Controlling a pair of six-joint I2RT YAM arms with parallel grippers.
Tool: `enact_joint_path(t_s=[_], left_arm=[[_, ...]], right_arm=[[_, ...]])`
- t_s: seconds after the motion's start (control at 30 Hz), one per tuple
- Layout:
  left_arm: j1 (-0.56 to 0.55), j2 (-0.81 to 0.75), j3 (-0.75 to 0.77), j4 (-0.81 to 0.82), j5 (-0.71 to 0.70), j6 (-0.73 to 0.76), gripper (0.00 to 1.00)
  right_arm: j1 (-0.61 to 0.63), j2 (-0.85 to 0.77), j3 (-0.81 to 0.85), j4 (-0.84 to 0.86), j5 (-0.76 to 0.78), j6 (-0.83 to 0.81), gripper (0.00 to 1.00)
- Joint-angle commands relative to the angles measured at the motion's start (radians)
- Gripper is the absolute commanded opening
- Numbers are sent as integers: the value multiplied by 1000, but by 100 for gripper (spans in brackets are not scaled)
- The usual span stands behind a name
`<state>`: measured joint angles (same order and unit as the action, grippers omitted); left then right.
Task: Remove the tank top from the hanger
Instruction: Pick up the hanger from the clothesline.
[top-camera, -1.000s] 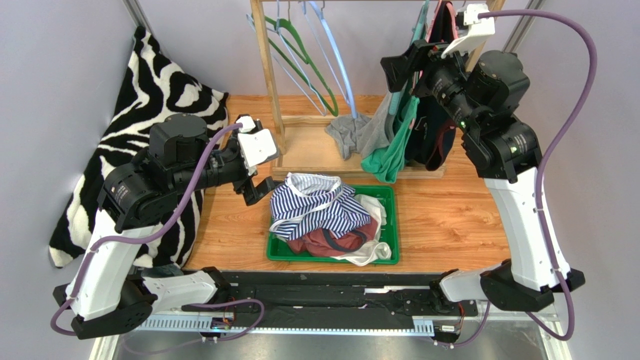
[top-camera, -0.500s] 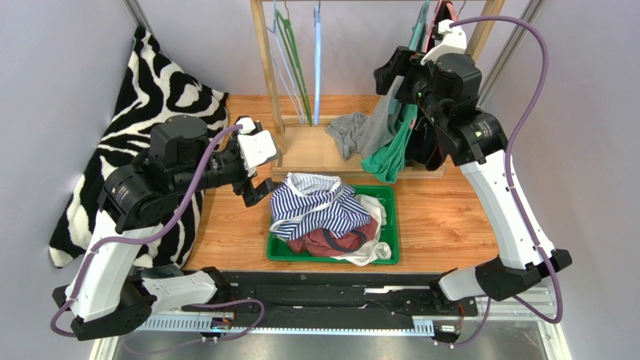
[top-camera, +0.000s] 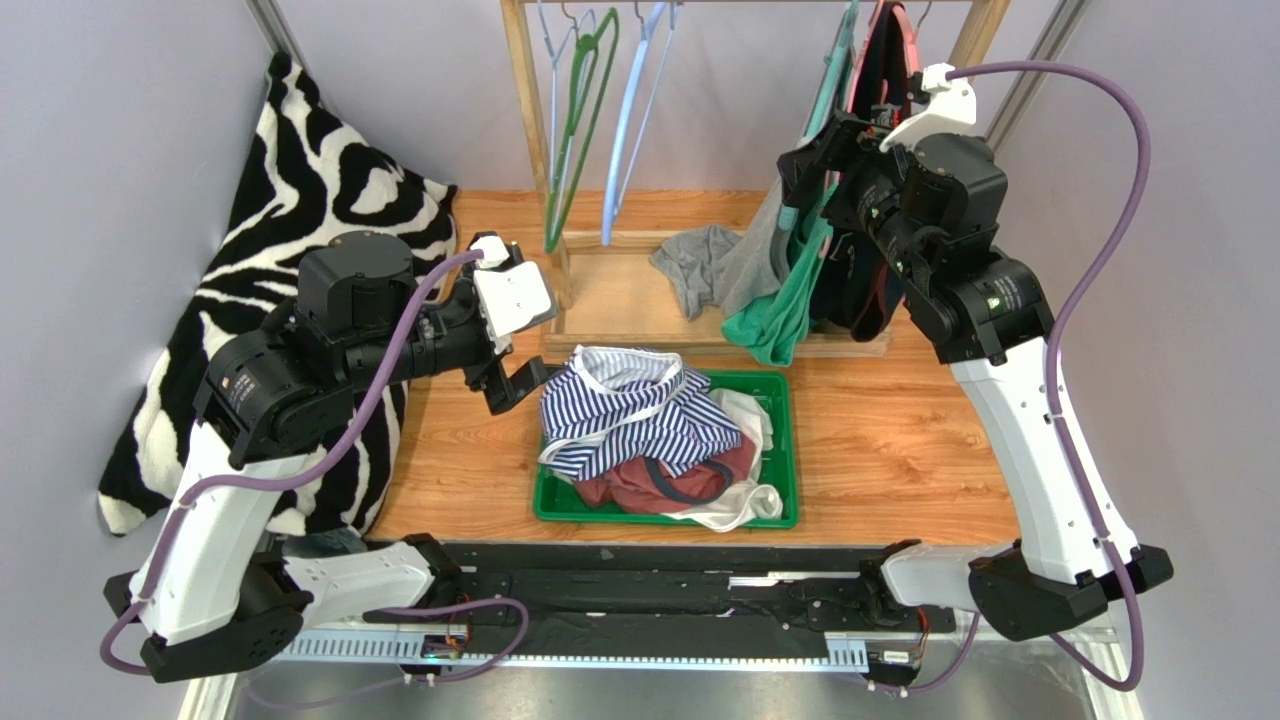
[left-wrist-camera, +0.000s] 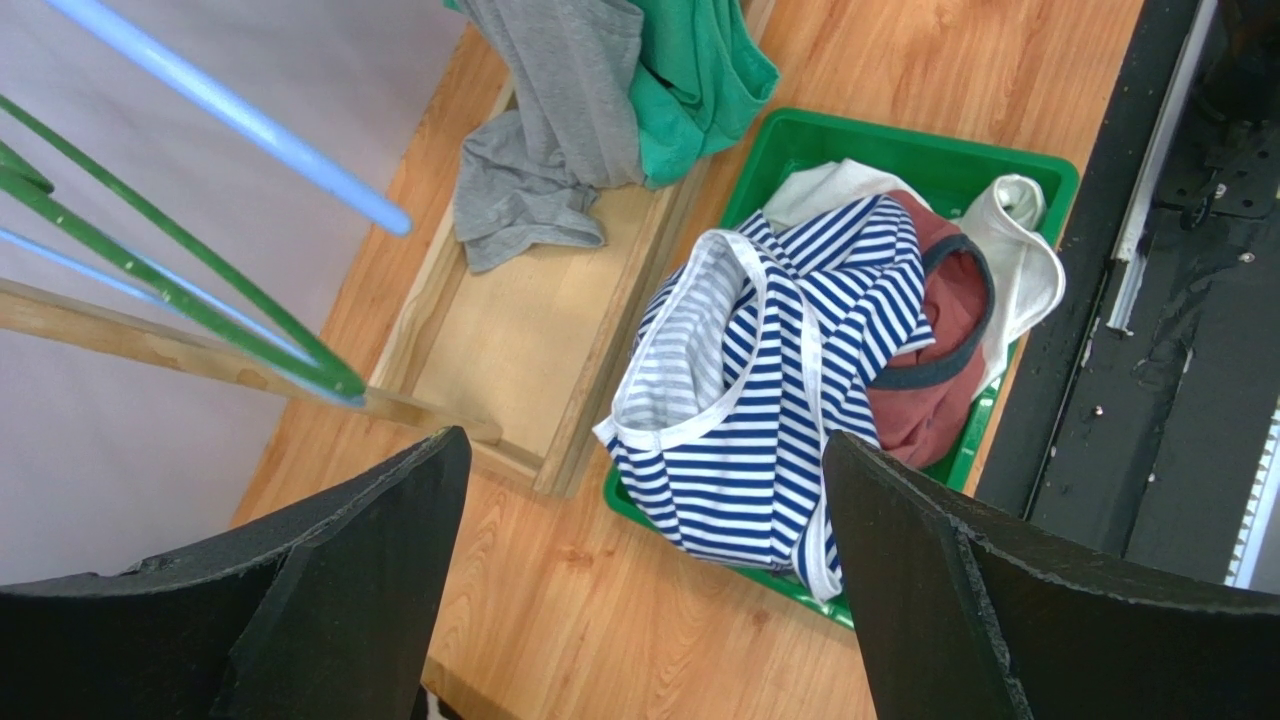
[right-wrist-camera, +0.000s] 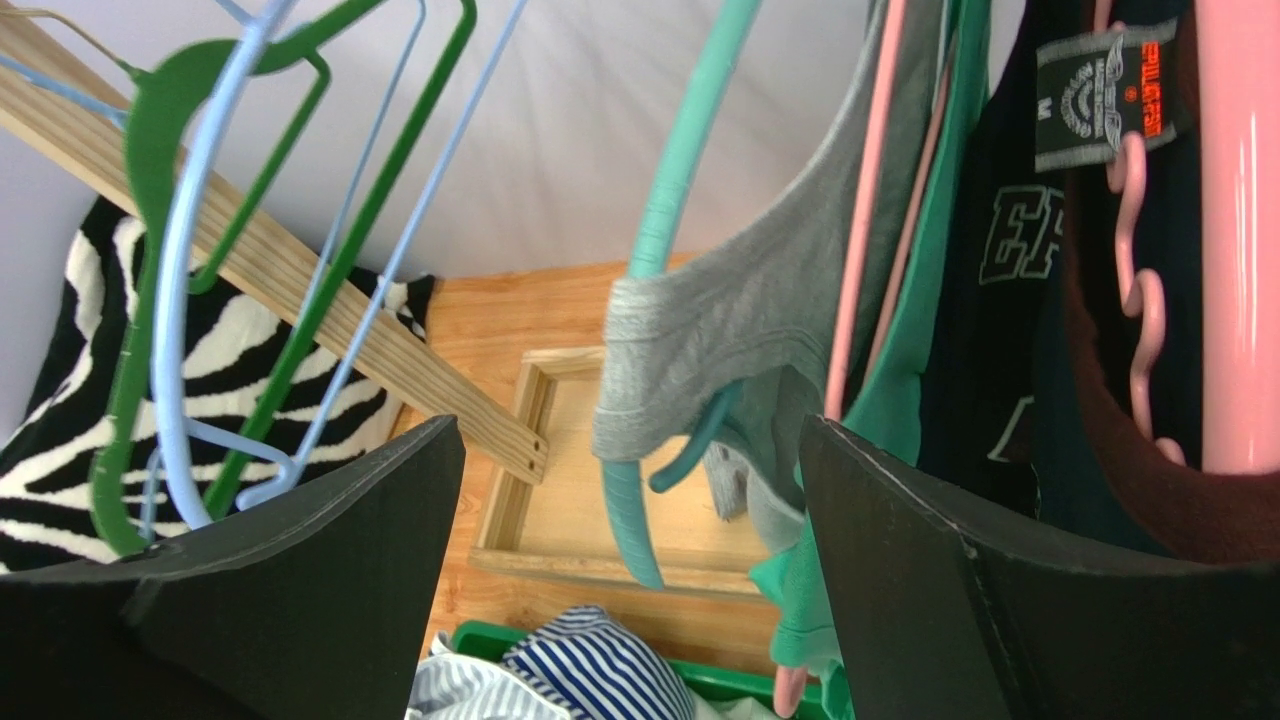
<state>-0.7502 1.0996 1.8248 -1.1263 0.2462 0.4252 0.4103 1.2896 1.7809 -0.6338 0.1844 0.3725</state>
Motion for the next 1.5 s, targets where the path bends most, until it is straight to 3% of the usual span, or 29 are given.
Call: enact_joint_path(t_s=[0.0,0.23,0.5,0.97,1.27,1.47], left_arm=[[6,-14,4,20,11,-11,96],[6,-23,-5,19,10,-9,96],[12,-24,-19,20,30,-17,96],[22,-29,-10,19,42,-20,97],[22,-43,-13,16,36,-17,97],[22,-49,-15,17,41,-19,97]], right_arm=[[-36,-9,-37,-4,-56,35,87],[-38,-4,-40,-21,-57,31,89],[25,-75,-57,29,49,-23,100],[168,120,152,-52,328,-80,98],[168,71,35,-26,357,-29,100],[147,74,52,-66,380,-67,100]])
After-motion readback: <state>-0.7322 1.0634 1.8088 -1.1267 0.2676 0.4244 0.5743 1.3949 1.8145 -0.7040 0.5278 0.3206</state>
